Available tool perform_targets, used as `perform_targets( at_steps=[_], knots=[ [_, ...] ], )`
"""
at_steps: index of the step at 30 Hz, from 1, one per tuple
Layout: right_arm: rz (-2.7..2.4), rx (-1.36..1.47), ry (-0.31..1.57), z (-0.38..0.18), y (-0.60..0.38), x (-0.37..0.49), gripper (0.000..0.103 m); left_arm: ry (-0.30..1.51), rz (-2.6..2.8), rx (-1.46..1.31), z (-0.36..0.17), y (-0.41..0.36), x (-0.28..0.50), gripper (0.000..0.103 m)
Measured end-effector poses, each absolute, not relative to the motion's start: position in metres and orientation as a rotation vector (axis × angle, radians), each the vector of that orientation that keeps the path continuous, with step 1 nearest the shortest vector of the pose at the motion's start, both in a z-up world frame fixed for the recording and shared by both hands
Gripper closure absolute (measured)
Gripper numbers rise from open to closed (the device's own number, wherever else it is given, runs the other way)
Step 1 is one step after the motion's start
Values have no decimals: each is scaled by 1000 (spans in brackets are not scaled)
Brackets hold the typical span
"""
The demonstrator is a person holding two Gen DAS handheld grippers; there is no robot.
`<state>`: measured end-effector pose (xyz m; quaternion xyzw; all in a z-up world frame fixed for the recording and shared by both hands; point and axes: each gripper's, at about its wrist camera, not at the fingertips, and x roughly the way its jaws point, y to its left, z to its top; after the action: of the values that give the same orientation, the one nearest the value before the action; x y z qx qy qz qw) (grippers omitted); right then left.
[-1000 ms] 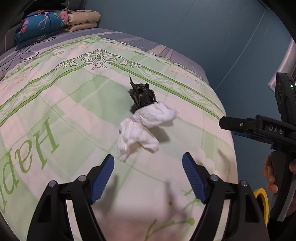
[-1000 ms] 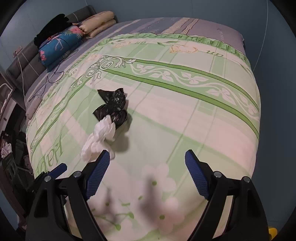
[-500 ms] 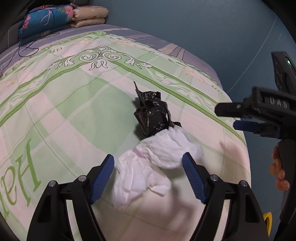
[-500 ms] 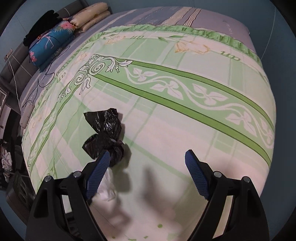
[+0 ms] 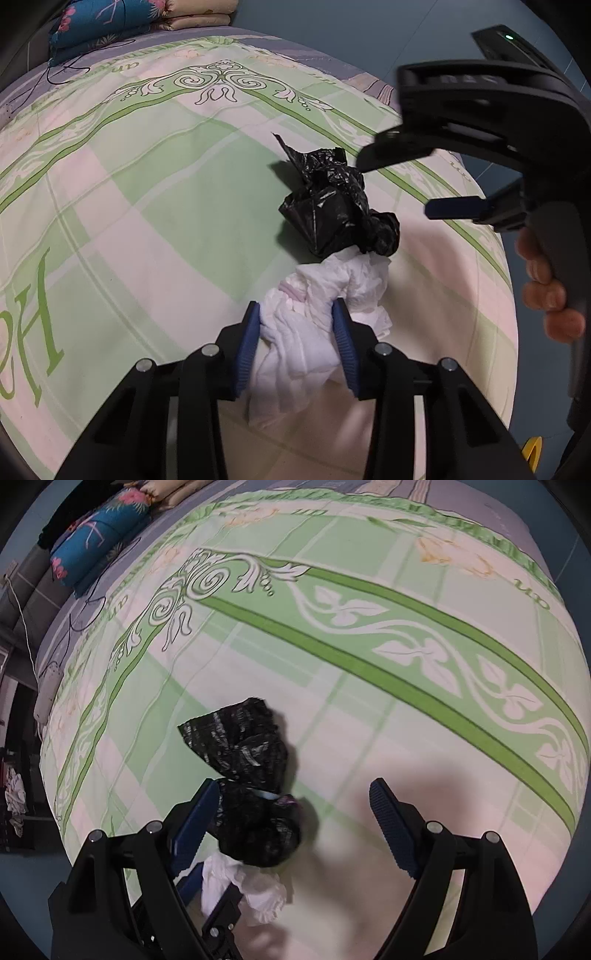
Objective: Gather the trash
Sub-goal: 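Grasp the white tissue with the left tool while the right tool grasps the black bag, then lift the tissue and black bag and carry both over the yellow bin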
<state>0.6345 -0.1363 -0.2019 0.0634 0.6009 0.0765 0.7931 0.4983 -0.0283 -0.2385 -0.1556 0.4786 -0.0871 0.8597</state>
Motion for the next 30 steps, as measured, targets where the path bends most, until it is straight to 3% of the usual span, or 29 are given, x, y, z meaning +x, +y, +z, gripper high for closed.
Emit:
perform_targets(
  at_steps=[7,9,11,17,30],
  knots=[
    [164,99,1327,-221,-113,634,26,1023,-190,-371,-240,-16,490,71],
    [155,91,1340,-227,-110,634,34,1019,-189,-359,-239,-16,488,72],
    [150,77,1345,-230,-107,634,51,1015,-188,-349,-238,-18,487,74],
    [152,61,1322,-231,-107,629,73,1013,-181,-348,-235,-17,485,77],
    [120,235,1130,-176,-184,596,75,948,-222,-316,-204,-16,458,80]
  ],
)
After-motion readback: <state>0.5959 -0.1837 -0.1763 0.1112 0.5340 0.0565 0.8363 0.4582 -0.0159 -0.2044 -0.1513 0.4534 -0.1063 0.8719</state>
